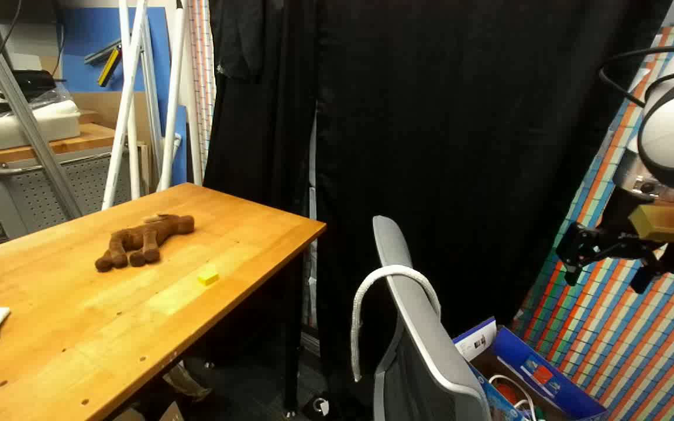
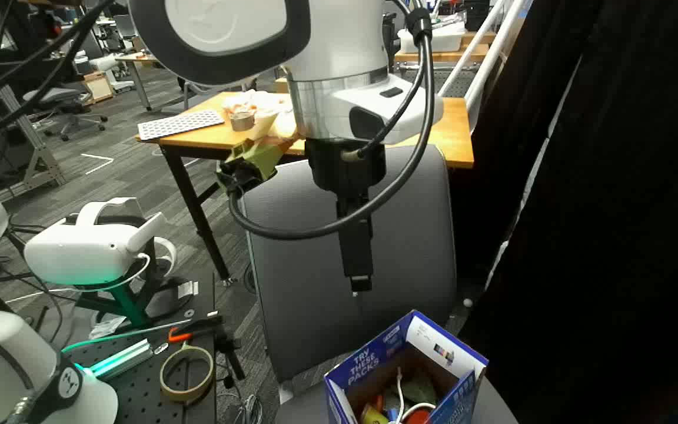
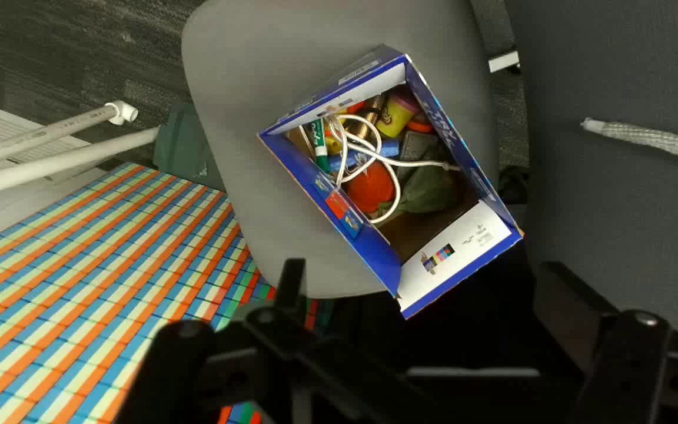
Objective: Pick up the rope from the headrest of the chair and put it in the box
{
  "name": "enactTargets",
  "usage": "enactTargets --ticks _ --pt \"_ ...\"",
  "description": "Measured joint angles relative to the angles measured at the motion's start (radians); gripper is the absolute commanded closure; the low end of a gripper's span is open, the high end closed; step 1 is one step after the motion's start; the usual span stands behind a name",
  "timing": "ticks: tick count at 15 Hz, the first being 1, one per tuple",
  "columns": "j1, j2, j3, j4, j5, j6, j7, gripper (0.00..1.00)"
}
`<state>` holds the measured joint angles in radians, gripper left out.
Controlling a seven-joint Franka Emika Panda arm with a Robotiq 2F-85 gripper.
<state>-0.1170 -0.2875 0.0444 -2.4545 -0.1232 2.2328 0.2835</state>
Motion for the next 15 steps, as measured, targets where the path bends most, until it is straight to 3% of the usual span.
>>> enactTargets --ticks 11,15 --pt "0.001 -0.001 -0.001 0.011 -0.004 -0.001 0.000 0.00" --pt "0.006 0.007 0.010 0.061 -0.140 -0.032 -0.030 0.00"
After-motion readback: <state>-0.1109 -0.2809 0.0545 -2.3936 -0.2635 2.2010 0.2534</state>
